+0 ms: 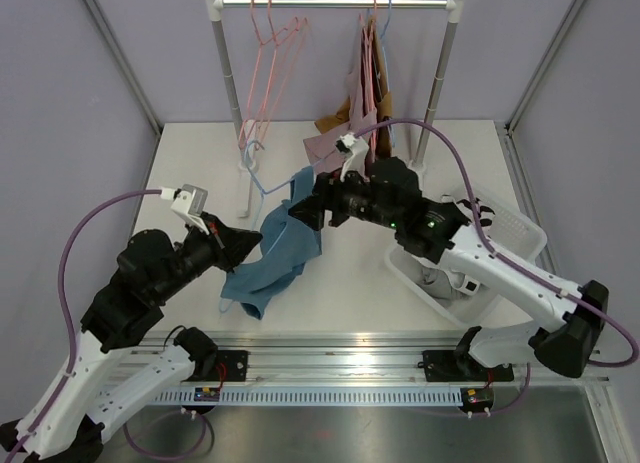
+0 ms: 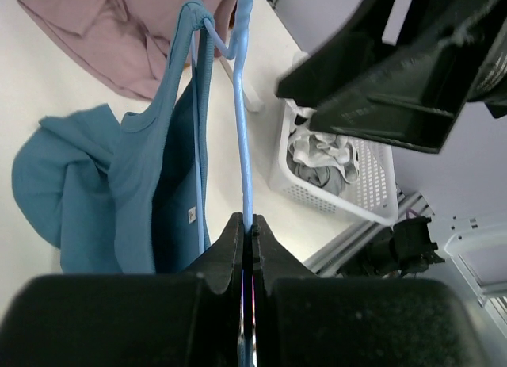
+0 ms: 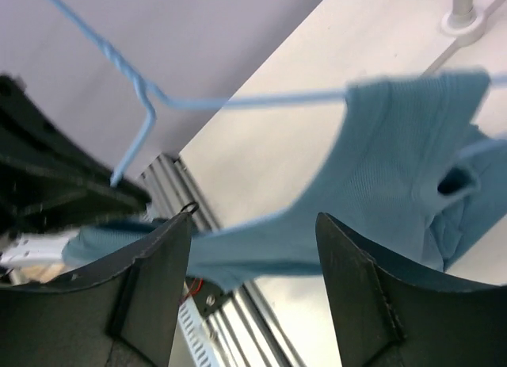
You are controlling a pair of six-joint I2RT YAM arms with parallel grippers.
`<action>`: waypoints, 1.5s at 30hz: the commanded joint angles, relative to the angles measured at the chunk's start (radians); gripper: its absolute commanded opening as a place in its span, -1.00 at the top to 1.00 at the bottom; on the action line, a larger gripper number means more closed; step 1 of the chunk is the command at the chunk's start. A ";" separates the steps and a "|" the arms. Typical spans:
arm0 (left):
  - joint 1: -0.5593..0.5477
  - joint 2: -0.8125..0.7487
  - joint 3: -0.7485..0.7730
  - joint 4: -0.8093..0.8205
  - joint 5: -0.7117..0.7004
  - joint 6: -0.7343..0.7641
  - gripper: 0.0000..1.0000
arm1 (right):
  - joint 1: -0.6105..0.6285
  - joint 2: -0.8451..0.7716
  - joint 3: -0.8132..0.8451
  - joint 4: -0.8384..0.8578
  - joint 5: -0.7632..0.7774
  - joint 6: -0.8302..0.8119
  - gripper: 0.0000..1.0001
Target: Remove the tank top from the hanger
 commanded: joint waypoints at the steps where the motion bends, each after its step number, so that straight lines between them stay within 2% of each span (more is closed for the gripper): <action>1: -0.005 -0.037 -0.003 0.049 0.060 -0.040 1.00 | 0.093 0.098 0.130 -0.015 0.352 -0.113 -0.38; 4: -0.005 -0.053 -0.004 0.032 0.064 -0.047 1.00 | 0.114 0.171 0.182 -0.053 0.460 -0.128 -0.29; 7: -0.005 -0.073 -0.013 0.022 0.053 -0.050 1.00 | 0.120 0.207 0.196 -0.059 0.468 -0.131 -0.23; 10: -0.005 -0.079 -0.023 0.011 0.048 -0.050 1.00 | 0.120 0.221 0.193 -0.058 0.500 -0.137 -0.09; 11: -0.005 -0.077 -0.023 0.006 0.048 -0.051 1.00 | 0.120 0.226 0.195 -0.058 0.503 -0.142 0.03; 13: -0.005 -0.076 -0.018 -0.009 0.041 -0.050 1.00 | 0.120 0.234 0.199 -0.068 0.529 -0.153 0.42; 14: -0.005 -0.077 -0.016 -0.014 0.028 -0.048 1.00 | 0.120 0.234 0.201 -0.072 0.535 -0.160 0.53; 15: -0.005 -0.079 -0.010 -0.018 0.025 -0.045 1.00 | 0.120 0.234 0.201 -0.078 0.543 -0.170 0.78; 18: -0.005 -0.077 0.006 -0.067 -0.018 -0.031 1.00 | 0.118 0.215 0.184 -0.075 0.563 -0.182 1.00; 24: -0.005 -0.099 0.016 -0.126 -0.010 0.013 1.00 | 0.094 0.235 0.245 -0.153 0.671 -0.223 1.00; 28: -0.005 -0.152 0.010 -0.156 0.014 0.018 1.00 | -0.009 0.284 0.310 -0.211 0.664 -0.222 1.00; 37: -0.005 -0.186 0.069 -0.170 0.022 0.035 1.00 | -0.051 0.456 0.471 -0.340 0.480 -0.213 1.00; 41: -0.004 -0.197 0.089 -0.084 -0.002 0.033 1.00 | -0.049 0.392 0.392 -0.284 0.333 -0.151 1.00; 44: -0.004 -0.177 0.080 0.040 -0.009 0.035 1.00 | -0.049 0.294 0.333 -0.230 0.251 -0.107 1.00; 45: -0.004 -0.173 0.071 0.114 -0.010 0.039 1.00 | -0.051 0.245 0.315 -0.202 0.175 -0.085 1.00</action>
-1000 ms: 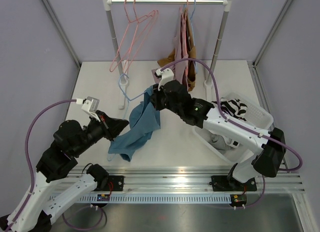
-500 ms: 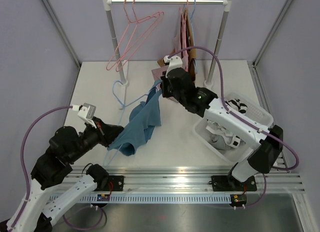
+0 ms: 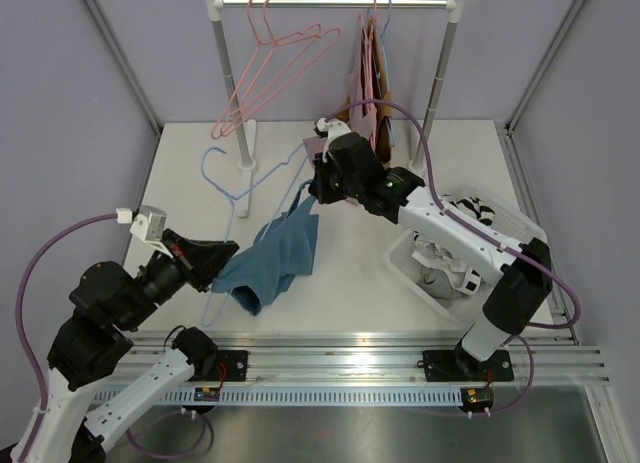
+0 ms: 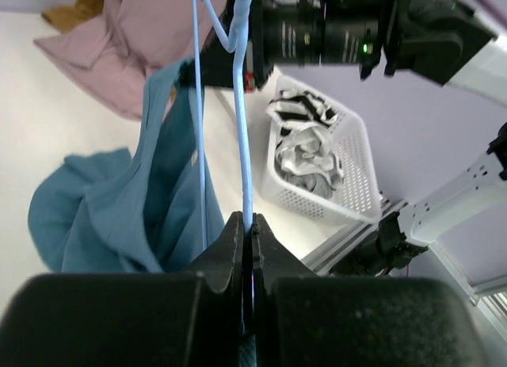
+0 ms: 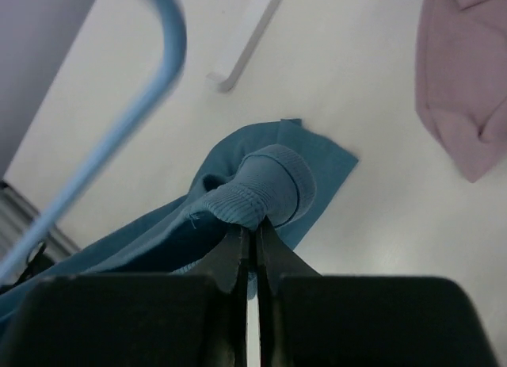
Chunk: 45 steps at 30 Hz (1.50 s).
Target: Remove the tank top from the hanger
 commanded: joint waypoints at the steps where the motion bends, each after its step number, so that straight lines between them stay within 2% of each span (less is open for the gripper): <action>1: -0.004 0.020 0.006 0.272 -0.014 0.027 1.00 | -0.007 -0.182 -0.049 0.118 -0.186 0.071 1.00; 5: -0.004 0.042 -0.120 0.583 -0.013 0.074 1.00 | -0.007 -0.285 -0.138 0.197 -0.333 0.112 1.00; 6: -0.004 0.050 -0.144 0.736 -0.002 0.090 1.00 | -0.007 -0.312 -0.142 0.208 -0.396 0.123 1.00; 9: -0.004 0.103 -0.183 0.922 0.044 0.166 1.00 | -0.005 -0.357 -0.136 0.185 -0.470 0.135 1.00; 11: -0.004 0.158 -0.150 0.954 0.009 0.224 1.00 | 0.007 -0.386 -0.120 0.109 -0.450 0.103 1.00; 15: -0.004 0.234 -0.099 1.030 -0.066 0.298 1.00 | 0.055 -0.420 -0.149 0.006 -0.294 0.034 1.00; 17: -0.004 0.261 -0.085 1.064 -0.109 0.335 1.00 | 0.068 -0.426 -0.178 -0.028 -0.266 0.022 1.00; 24: -0.004 0.315 -0.085 1.199 -0.132 0.335 1.00 | 0.107 -0.455 -0.223 -0.077 -0.090 0.010 1.00; 28: -0.004 0.311 -0.077 1.153 -0.111 0.315 1.00 | 0.111 -0.470 -0.249 -0.100 0.007 0.008 1.00; 31: -0.004 0.311 -0.011 0.962 -0.126 0.295 1.00 | 0.113 -0.499 -0.286 -0.105 0.050 0.011 1.00; 32: -0.004 0.308 0.016 0.852 -0.134 0.285 1.00 | 0.114 -0.507 -0.310 -0.097 0.053 0.017 1.00; 37: -0.004 0.251 -0.010 0.630 -0.175 0.229 1.00 | 0.124 -0.495 -0.404 -0.013 -0.059 0.046 0.96; 39: -0.004 0.228 -0.036 0.567 -0.209 0.222 1.00 | 0.124 -0.490 -0.435 0.012 -0.073 0.057 0.57; 40: -0.004 0.229 -0.036 0.547 -0.217 0.223 1.00 | 0.124 -0.496 -0.444 0.023 -0.071 0.062 -0.12; 41: -0.004 0.238 -0.031 0.506 -0.211 0.225 1.00 | 0.124 -0.509 -0.465 0.047 -0.071 0.068 -0.59; 42: -0.004 0.266 -0.018 0.477 -0.212 0.228 1.00 | 0.124 -0.518 -0.473 0.053 -0.064 0.072 -0.98; 45: -0.004 0.330 0.062 0.389 -0.237 0.229 1.00 | 0.124 -0.539 -0.473 0.052 -0.059 0.079 -0.99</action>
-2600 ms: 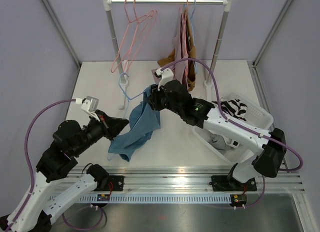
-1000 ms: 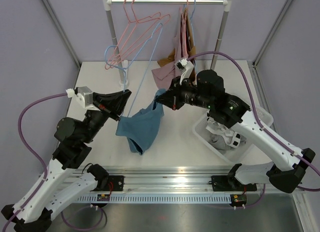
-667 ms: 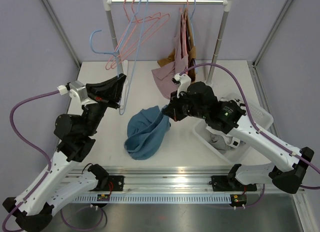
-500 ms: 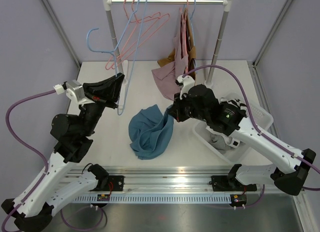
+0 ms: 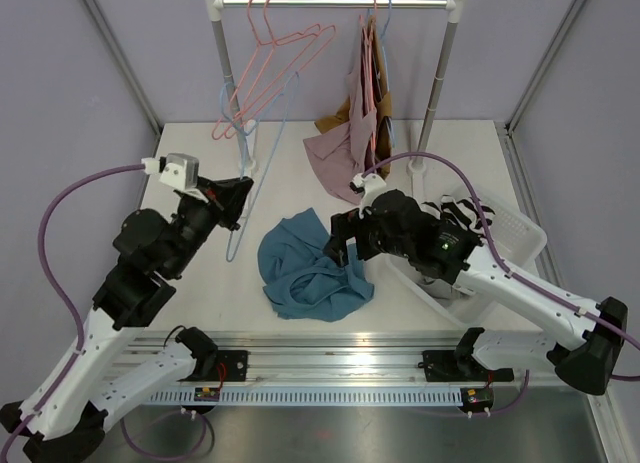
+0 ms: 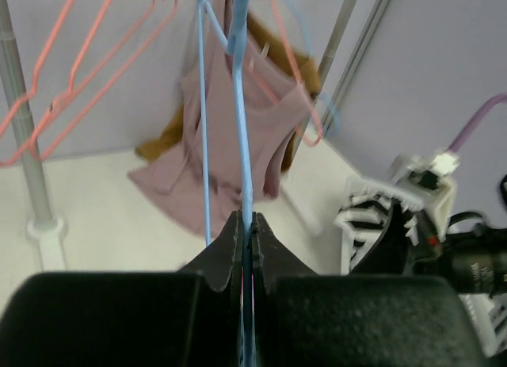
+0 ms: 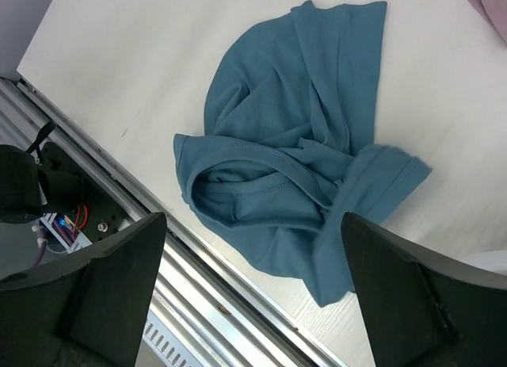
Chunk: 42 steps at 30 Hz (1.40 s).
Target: Remove the tank top from the hanger
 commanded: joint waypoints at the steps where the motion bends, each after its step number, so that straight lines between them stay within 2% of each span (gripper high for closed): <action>1: -0.004 0.112 0.119 -0.122 -0.052 -0.009 1.00 | 0.010 -0.052 0.012 0.078 -0.012 0.020 -0.99; 3: -0.004 0.171 0.172 -0.176 -0.081 -0.005 1.00 | 0.010 -0.074 0.010 0.076 -0.028 0.023 -0.99; 9: 0.012 0.413 0.454 -0.317 -0.104 0.031 1.00 | 0.010 -0.181 -0.051 0.098 -0.106 0.041 -0.99; 14: 0.123 0.579 0.629 -0.337 0.049 0.026 1.00 | 0.010 -0.258 -0.117 0.105 -0.124 0.054 -0.99; 21: 0.229 0.870 0.960 -0.379 0.245 0.020 1.00 | 0.010 -0.275 -0.129 0.078 -0.135 0.027 -0.99; 24: 0.254 0.938 0.988 -0.316 0.323 0.003 1.00 | 0.010 -0.265 -0.134 0.085 -0.140 0.032 -0.99; 33: 0.274 1.131 1.235 -0.328 0.259 0.011 1.00 | 0.010 -0.252 -0.152 0.102 -0.150 0.054 -0.99; 40: 0.303 1.174 1.235 -0.348 0.250 -0.034 1.00 | 0.010 -0.200 -0.145 0.101 -0.181 0.055 -0.99; 42: 0.302 1.149 1.173 -0.350 0.226 -0.037 1.00 | 0.010 -0.186 -0.137 0.104 -0.189 0.055 -0.99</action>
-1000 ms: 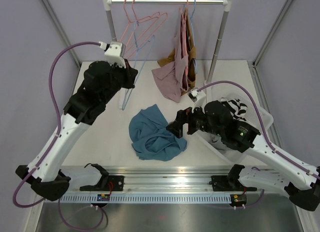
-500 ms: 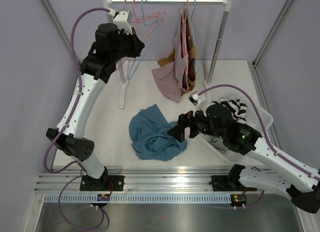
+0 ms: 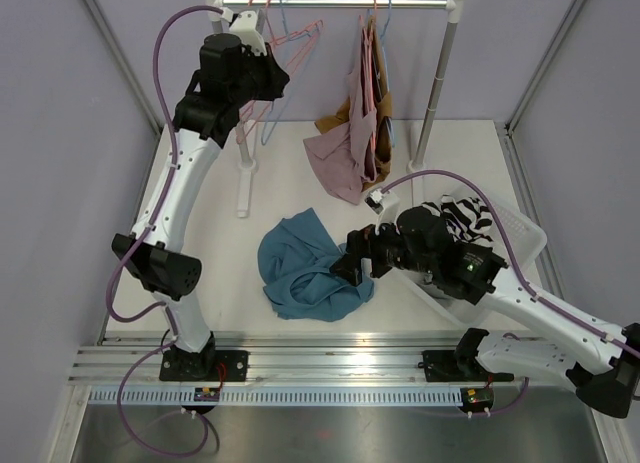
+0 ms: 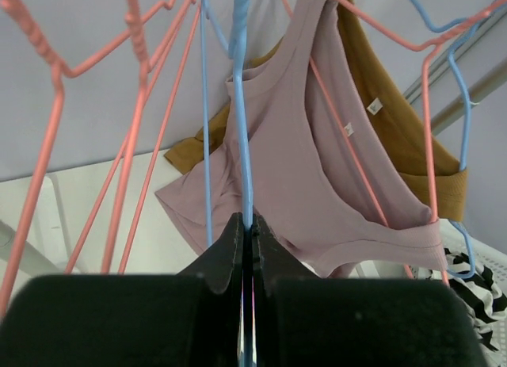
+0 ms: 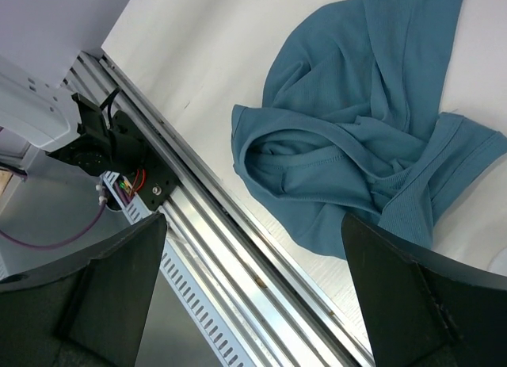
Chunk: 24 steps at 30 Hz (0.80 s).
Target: Remove the tank top from the hanger
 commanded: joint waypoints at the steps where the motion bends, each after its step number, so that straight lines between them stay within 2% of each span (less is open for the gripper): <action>1: 0.009 -0.035 -0.053 0.058 -0.024 -0.019 1.00 | 0.009 0.028 0.016 0.045 -0.032 0.009 -0.99; 4: 0.018 -0.063 -0.120 0.072 -0.029 -0.019 1.00 | 0.009 0.053 0.036 0.041 -0.046 0.007 -0.99; 9: 0.032 -0.060 -0.114 0.031 -0.021 -0.035 1.00 | 0.009 0.062 0.055 0.033 0.014 0.007 -0.99; 10: 0.034 -0.064 -0.119 0.023 -0.020 -0.036 0.94 | 0.010 0.070 0.059 0.026 0.035 0.005 -0.99; 12: 0.034 -0.080 -0.136 0.026 -0.012 -0.041 0.63 | 0.009 0.084 0.072 0.021 0.081 -0.001 -0.99; 13: 0.035 -0.101 -0.146 0.029 -0.009 -0.041 0.34 | 0.009 0.102 0.076 0.016 0.088 -0.008 -0.99; 14: 0.035 -0.118 -0.169 0.032 -0.005 -0.042 0.15 | 0.009 0.113 0.081 0.016 0.092 -0.011 -0.99; 19: 0.035 -0.238 -0.280 0.052 0.000 -0.048 -0.37 | 0.009 0.191 0.087 0.041 0.092 -0.013 -0.99; 22: 0.035 -0.356 -0.399 0.072 -0.017 -0.065 -0.59 | 0.009 0.246 0.088 0.056 0.109 -0.024 -0.99; 23: 0.035 -0.388 -0.435 0.084 -0.018 -0.070 -0.97 | 0.010 0.261 0.087 0.064 0.117 -0.025 -0.99; 24: 0.035 -0.463 -0.502 0.097 -0.023 -0.080 -0.98 | 0.009 0.277 0.085 0.073 0.120 -0.025 -0.99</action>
